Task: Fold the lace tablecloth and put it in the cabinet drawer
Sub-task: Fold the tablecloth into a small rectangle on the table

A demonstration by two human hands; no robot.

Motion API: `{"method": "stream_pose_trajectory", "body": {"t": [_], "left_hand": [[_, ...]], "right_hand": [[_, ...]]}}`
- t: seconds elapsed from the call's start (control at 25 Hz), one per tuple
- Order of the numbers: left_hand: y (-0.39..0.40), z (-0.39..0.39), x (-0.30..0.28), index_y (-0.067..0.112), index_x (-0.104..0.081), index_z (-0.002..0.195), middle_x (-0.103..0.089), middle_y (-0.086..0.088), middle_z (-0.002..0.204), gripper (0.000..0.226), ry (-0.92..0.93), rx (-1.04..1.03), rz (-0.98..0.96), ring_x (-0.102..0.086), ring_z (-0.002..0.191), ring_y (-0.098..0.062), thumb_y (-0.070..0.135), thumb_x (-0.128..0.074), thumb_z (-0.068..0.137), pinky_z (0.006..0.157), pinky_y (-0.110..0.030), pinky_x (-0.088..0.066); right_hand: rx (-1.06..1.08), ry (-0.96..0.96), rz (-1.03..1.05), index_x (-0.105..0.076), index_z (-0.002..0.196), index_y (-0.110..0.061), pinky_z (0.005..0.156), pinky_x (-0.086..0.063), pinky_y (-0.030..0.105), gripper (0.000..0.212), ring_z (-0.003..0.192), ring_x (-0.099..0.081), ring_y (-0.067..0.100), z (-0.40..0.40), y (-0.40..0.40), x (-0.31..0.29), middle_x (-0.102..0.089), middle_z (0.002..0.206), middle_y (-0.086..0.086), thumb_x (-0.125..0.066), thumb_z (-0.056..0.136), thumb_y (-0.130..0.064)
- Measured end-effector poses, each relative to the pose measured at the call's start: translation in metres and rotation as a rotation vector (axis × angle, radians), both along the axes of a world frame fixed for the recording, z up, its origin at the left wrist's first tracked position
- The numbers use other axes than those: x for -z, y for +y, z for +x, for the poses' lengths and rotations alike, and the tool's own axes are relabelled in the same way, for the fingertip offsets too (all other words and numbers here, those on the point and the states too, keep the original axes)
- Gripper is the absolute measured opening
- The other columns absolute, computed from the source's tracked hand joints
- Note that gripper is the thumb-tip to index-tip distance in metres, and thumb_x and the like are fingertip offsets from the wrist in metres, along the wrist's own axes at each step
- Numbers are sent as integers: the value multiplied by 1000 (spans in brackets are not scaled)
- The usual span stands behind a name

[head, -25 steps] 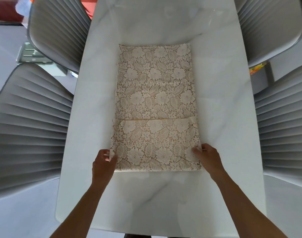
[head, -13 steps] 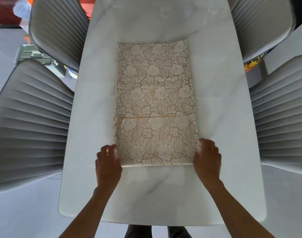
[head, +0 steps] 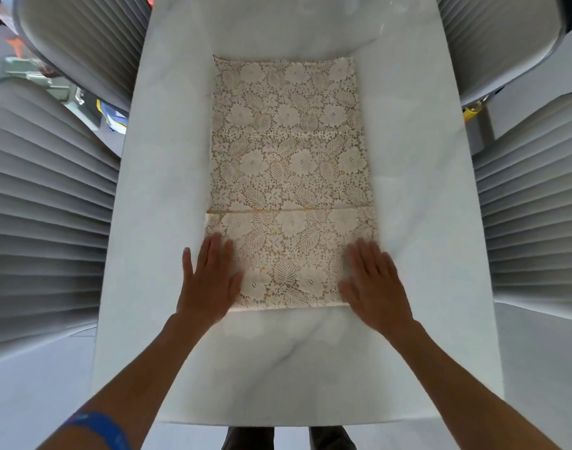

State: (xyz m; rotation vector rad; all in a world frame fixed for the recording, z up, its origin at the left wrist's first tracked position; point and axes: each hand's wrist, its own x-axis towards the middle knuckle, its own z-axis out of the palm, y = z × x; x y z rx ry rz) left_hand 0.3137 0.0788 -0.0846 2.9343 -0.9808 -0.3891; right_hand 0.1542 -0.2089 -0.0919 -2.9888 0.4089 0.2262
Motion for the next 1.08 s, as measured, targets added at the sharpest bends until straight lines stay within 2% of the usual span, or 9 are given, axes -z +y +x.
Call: {"method": "stream_pose_trajectory", "body": {"t": [0.12, 0.24, 0.32, 0.4, 0.56, 0.68, 0.76, 0.92, 1.08], "left_hand": [[10, -35, -12, 6, -56, 131, -49, -16, 143, 56, 73, 188, -75, -50, 128, -39, 29, -56, 80, 101, -51, -45], [9, -45, -23, 5, -61, 124, -55, -19, 135, 65, 126, 122, -26, -55, 120, -42, 16, -77, 62, 74, -48, -60], [-1, -47, -27, 6, -62, 116, -59, -17, 119, 54, 76, 40, 51, -60, 104, -38, 8, -74, 63, 52, -39, -58], [-7, -52, -22, 7, -64, 102, -61, -13, 97, 41, -34, 67, 107, -60, 83, -33, 8, -75, 63, 43, -34, -53], [-6, -62, -23, 8, -66, 87, -61, -7, 76, 36, -51, 105, 114, -61, 67, -29, 13, -81, 55, 39, -30, -48], [1, -89, -46, 17, -60, 107, -60, -2, 100, 34, 117, 0, 164, -60, 94, -25, 14, -65, 74, 65, -36, -53], [13, -122, -67, 22, -55, 112, -56, 1, 110, 34, 218, -38, 201, -55, 106, -22, 16, -52, 79, 78, -35, -50], [32, -152, -106, 27, -45, 80, -69, 2, 87, 10, 265, -28, 138, -66, 87, -24, 19, -48, 75, 72, -32, -43], [21, -115, -133, 23, -35, 68, -62, 3, 70, 18, 155, -18, 137, -60, 67, -24, 25, -46, 81, 66, -31, -31]], "right_hand": [[-183, 74, 105, -35, 149, -12, 113, -34, 50, 76, 145, -29, 31, -29, 17, -10, -29, 159, 10, -57, 83, -40], [-39, 39, -20, -59, 129, -5, 92, -54, 47, 62, 125, -55, 36, -17, 27, -19, -55, 140, 15, -74, 69, -15], [-24, 38, -159, -67, 110, -3, 71, -60, 43, 47, 105, -66, 39, -5, 36, -23, -67, 120, 17, -75, 63, -1], [-30, 38, -265, -67, 97, -5, 59, -58, 38, 36, 87, -68, 36, -4, 36, -25, -68, 103, 16, -73, 62, 3], [-49, 40, -210, -66, 80, -4, 54, -53, 38, 32, 66, -62, 33, -22, 23, -34, -65, 77, 14, -75, 51, 5], [-99, 8, -32, -66, 72, -7, 65, -55, 39, 27, 70, -63, 32, -60, 35, -52, -64, 68, 8, -74, 47, 0], [-61, 65, 158, -61, 64, -10, 63, -51, 33, 18, 67, -60, 28, -100, 51, -70, -60, 63, 4, -66, 49, -2], [80, 152, 295, -40, 63, -19, 44, -25, 26, 9, 50, -38, 21, -140, 51, -99, -37, 49, -1, -49, 65, -18], [93, 47, 274, -43, 69, -23, 51, -33, 28, 18, 53, -44, 25, -103, 24, -133, -47, 55, -3, -58, 77, -28]]}}
